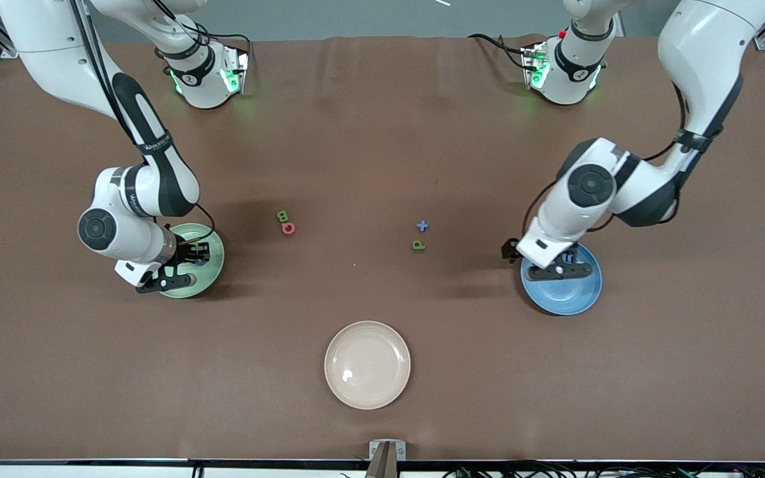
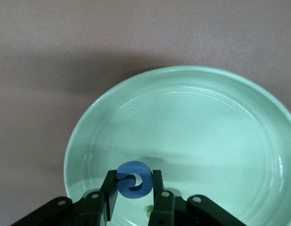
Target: Sort upper and lower case letters into plates
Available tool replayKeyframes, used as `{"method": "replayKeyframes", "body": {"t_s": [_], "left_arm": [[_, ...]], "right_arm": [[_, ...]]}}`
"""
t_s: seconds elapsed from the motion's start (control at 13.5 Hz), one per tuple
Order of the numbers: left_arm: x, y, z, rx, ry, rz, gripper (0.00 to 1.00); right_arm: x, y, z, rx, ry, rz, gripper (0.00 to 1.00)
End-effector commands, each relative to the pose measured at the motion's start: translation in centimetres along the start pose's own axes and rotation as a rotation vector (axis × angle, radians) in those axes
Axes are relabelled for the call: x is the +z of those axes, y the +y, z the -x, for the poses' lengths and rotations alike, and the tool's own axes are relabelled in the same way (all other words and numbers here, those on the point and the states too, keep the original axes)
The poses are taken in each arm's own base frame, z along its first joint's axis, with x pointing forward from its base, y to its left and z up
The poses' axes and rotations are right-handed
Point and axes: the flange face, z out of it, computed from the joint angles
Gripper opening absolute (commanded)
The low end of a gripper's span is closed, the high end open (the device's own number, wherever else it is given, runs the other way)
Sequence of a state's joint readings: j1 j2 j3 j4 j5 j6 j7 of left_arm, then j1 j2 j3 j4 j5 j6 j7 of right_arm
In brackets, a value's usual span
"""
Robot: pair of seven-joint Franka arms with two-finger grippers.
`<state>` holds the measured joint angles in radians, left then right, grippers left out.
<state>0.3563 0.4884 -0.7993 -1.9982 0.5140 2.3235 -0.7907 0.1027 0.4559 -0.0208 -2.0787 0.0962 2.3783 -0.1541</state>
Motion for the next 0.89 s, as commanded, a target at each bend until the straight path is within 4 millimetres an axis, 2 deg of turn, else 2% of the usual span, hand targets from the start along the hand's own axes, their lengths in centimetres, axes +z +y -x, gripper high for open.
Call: {"method": "replayKeyframes", "body": {"t_s": [0.0, 0.15, 0.22, 0.3, 0.37, 0.44, 0.52, 0.59, 0.66, 0.81], "left_arm": [[-0.4, 6.5, 0.9, -0.022, -0.04, 0.065, 1.0], [0.9, 10.7, 2.2, -0.059, -0.078, 0.096, 1.0], [1.8, 12.0, 2.7, -0.096, -0.098, 0.102, 1.0], [2.1, 13.4, 3.6, -0.101, -0.106, 0.098, 1.0], [2.5, 14.5, 4.6, -0.086, -0.11, 0.081, 1.0], [2.8, 15.2, 5.0, -0.075, -0.104, 0.067, 1.0], [3.3, 16.2, 5.8, -0.08, -0.102, 0.051, 1.0], [3.6, 17.1, 6.2, -0.095, -0.098, 0.044, 1.0], [4.2, 18.5, 6.6, -0.122, -0.1, 0.04, 1.0], [5.5, 19.9, 6.6, -0.15, -0.09, 0.023, 1.0]], "right_arm": [[0.1, -0.4, 0.2, 0.005, 0.007, -0.01, 0.02], [0.8, -0.9, 0.1, 0.013, 0.002, -0.024, 0.07], [0.7, -1.1, 0.1, 0.015, 0.003, -0.028, 0.26], [0.6, -1.1, 0.1, 0.015, 0.004, -0.028, 0.82], [0.1, -1.0, 0.1, 0.017, 0.006, -0.029, 1.0], [-0.7, -1.1, 0.1, 0.018, 0.005, -0.032, 1.0], [-2.8, -1.5, 0.2, 0.016, -0.003, -0.038, 1.0], [-4.0, -2.0, 0.1, 0.039, -0.014, -0.042, 1.0], [-5.3, -3.3, 0.3, 0.066, -0.023, -0.042, 1.0], [-6.1, -7.7, 0.4, 0.066, -0.014, -0.03, 1.0]]}}
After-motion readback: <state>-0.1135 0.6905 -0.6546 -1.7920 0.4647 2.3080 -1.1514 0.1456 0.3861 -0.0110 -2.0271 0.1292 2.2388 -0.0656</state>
